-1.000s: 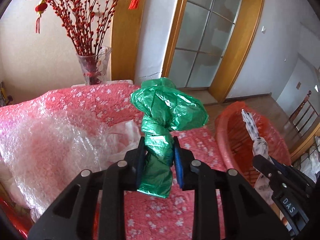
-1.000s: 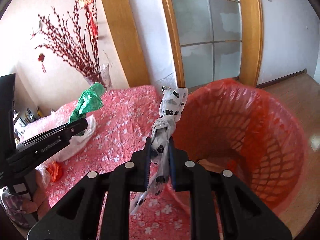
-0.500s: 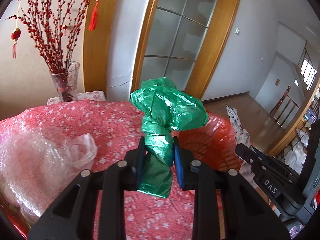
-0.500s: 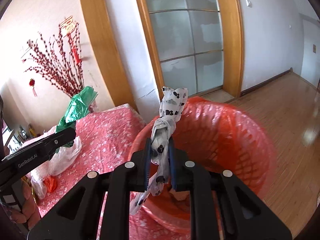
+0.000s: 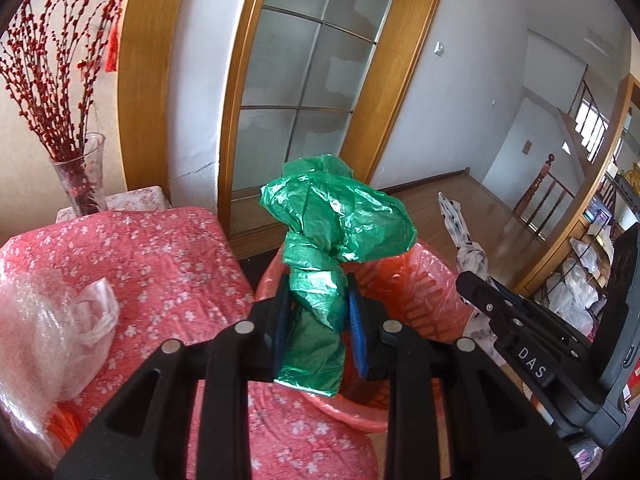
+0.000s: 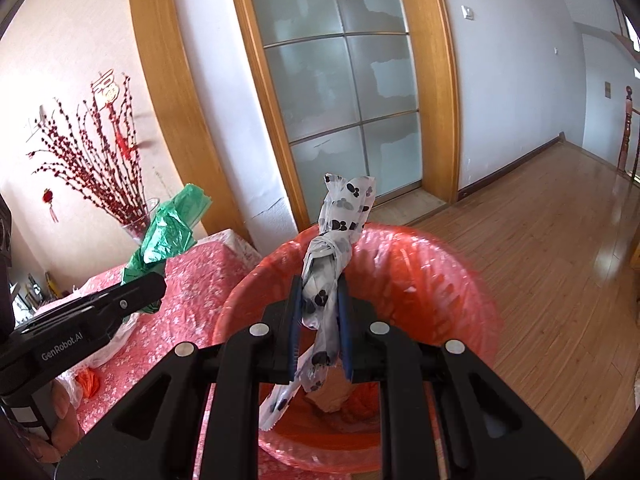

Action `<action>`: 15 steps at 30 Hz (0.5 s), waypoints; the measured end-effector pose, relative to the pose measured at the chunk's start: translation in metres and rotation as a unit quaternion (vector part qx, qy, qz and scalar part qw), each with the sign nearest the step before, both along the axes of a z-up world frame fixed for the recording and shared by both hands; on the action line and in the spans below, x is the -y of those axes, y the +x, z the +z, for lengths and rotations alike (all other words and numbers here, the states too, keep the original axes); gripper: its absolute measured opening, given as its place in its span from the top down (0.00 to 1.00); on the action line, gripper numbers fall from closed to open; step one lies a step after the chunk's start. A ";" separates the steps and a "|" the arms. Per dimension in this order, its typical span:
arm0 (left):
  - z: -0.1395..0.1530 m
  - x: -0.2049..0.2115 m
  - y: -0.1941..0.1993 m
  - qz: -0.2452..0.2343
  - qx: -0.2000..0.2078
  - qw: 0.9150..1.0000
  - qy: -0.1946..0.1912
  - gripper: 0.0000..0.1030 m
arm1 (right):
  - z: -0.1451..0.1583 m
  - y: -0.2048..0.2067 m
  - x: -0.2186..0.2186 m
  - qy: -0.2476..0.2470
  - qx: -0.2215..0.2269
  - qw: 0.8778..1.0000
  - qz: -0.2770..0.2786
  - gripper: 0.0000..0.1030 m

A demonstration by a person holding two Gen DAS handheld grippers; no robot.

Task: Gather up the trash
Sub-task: 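Release the paw-print bag and green foil bag into the wastebasket with both grippers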

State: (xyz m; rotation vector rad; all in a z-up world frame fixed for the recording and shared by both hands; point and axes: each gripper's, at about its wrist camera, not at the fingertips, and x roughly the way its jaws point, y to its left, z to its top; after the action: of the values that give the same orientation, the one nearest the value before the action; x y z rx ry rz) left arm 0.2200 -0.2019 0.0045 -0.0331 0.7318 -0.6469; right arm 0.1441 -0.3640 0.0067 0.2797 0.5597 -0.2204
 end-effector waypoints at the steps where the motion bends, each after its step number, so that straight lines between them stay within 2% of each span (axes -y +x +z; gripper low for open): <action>1: 0.000 0.004 0.000 -0.003 0.000 1.000 0.000 0.74 | 0.000 -0.001 0.003 -0.001 0.001 1.000 -0.002 0.84; 15: -0.018 0.037 0.010 -0.040 -0.025 0.999 -0.004 0.74 | 0.003 -0.011 0.029 0.004 0.005 1.000 -0.024 0.84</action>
State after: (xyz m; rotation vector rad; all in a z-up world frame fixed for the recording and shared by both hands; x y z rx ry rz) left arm 0.2298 -0.2385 -0.0136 -0.0283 0.7809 -0.7270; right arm 0.1333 -0.3930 0.0097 0.3016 0.5438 -0.2636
